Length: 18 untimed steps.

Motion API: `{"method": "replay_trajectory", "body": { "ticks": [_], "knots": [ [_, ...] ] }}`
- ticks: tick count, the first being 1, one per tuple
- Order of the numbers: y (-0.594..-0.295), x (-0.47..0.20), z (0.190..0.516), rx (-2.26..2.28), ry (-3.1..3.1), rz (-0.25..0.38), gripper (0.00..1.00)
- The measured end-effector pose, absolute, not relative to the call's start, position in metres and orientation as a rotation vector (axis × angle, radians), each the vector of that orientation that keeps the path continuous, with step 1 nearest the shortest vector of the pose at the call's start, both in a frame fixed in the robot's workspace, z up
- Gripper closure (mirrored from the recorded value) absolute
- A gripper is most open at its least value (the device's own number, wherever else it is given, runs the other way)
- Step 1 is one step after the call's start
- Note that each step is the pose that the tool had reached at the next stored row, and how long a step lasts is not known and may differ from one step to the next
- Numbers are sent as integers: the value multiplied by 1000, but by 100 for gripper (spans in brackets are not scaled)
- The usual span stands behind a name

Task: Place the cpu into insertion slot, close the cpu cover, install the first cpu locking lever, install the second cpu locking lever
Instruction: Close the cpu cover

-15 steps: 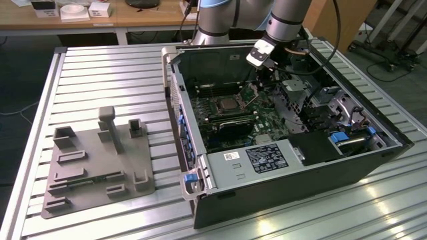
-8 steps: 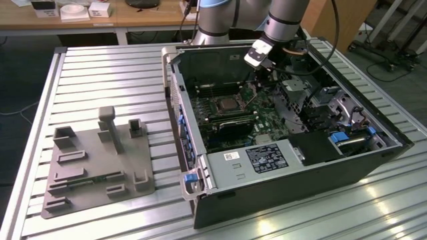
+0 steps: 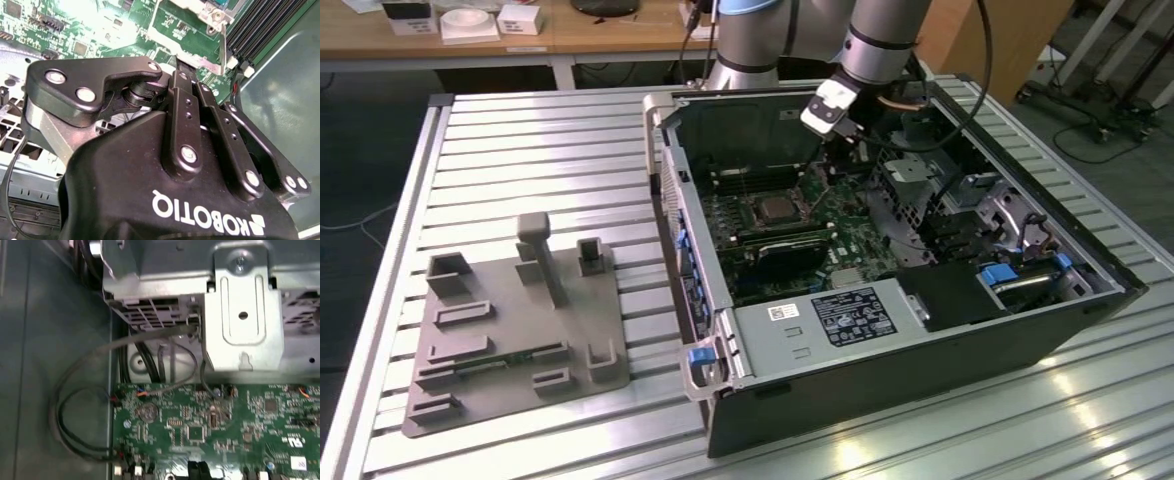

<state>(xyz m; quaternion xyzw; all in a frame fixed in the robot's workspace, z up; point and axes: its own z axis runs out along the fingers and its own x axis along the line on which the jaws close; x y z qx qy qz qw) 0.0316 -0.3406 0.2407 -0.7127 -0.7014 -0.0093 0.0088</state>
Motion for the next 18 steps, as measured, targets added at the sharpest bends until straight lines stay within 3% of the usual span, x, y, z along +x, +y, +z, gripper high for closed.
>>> {"method": "replay_trajectory", "body": {
  "ticks": [18],
  "knots": [
    [-341, 14, 240, -2226, -2191, -29, 89]
  ]
}}
